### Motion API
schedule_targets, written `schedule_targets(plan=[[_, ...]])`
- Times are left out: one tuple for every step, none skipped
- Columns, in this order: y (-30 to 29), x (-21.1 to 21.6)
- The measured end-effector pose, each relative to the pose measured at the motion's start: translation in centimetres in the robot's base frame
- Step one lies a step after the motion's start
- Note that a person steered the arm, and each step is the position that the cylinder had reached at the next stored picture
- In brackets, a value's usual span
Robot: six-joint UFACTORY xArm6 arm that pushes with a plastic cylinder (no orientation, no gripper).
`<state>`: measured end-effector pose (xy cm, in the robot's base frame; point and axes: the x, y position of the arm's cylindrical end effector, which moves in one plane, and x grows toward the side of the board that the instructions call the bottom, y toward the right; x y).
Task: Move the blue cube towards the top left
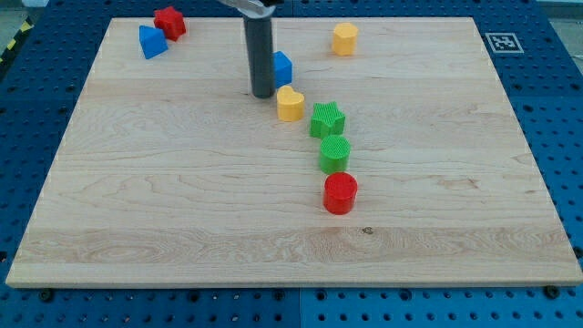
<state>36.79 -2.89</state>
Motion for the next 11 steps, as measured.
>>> schedule_targets(plan=[[4.4,-0.3],[7.2,-1.1],[5.4,-2.5],[2.2,-4.2],[-0.4,-4.3],[-2.3,-5.2],[-3.5,-7.1],[-4.1,-9.3],[-5.1,-10.0],[-5.3,-9.5],[-6.0,-7.5]])
